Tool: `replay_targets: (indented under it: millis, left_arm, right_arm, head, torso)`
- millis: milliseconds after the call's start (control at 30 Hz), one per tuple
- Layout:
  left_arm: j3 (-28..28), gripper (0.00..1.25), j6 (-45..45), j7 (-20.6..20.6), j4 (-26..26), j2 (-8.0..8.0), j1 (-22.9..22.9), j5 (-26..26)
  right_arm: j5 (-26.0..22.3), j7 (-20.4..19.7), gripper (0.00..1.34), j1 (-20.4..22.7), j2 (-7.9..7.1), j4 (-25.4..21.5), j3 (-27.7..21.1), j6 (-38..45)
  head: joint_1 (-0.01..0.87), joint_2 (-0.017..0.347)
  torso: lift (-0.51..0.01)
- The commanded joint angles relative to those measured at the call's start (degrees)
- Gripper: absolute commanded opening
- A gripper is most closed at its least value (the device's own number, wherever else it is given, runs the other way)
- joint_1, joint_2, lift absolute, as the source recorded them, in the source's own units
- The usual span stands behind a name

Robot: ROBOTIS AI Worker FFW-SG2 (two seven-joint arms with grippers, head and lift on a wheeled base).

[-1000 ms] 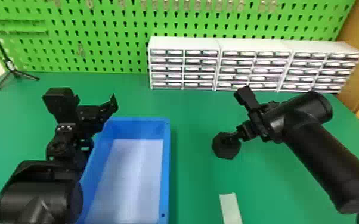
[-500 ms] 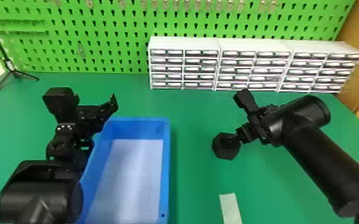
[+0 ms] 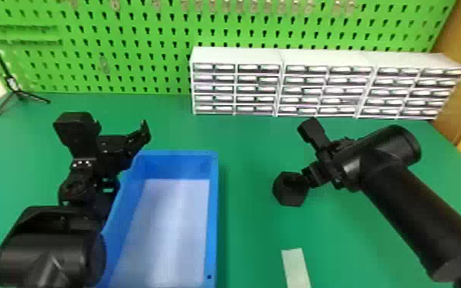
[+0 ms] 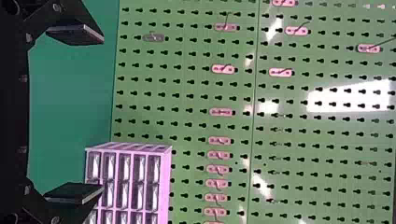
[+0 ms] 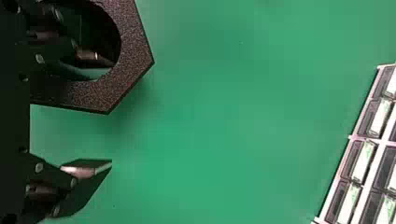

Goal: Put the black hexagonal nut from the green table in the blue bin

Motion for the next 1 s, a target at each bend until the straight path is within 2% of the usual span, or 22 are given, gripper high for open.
replay_targets:
  millis: [0, 200, 367, 700, 967]
  left_arm:
    - [0.06, 1.09, -0.03, 0.01, 0.02, 0.0, 0.09, 0.0]
    - [0.06, 1.09, -0.03, 0.01, 0.02, 0.09, 0.09, 0.0]
    - [0.15, 1.09, -0.03, 0.01, -0.07, 0.0, 0.18, -0.09]
    - [0.15, 1.09, -0.03, -0.08, -0.07, 0.09, 0.27, -0.09]
    - [0.41, 1.09, -0.03, -0.08, -0.42, 0.09, 0.53, 0.0]
  right_arm:
    - [-0.4, 0.0, 0.67, 0.14, 0.09, -0.01, 0.34, 0.48]
    - [-0.4, 0.0, 0.42, 0.05, 0.09, -0.36, 0.51, 0.65]
    - [-0.23, 0.0, 0.33, 0.05, 0.0, -0.8, 1.04, 1.09]
    - [-0.23, 0.0, 0.33, 0.14, -0.09, -2.29, 1.3, 2.5]
    - [1.27, 0.88, 0.33, 0.49, -0.88, -10.11, 0.78, 7.68]
  head:
    - [0.686, 0.028]
    - [0.686, 0.028]
    - [0.686, 0.028]
    - [0.686, 0.028]
    - [0.686, 0.028]
  torso:
    - [-0.096]
    - [-0.096]
    - [-0.096]
    - [-0.096]
    - [-0.096]
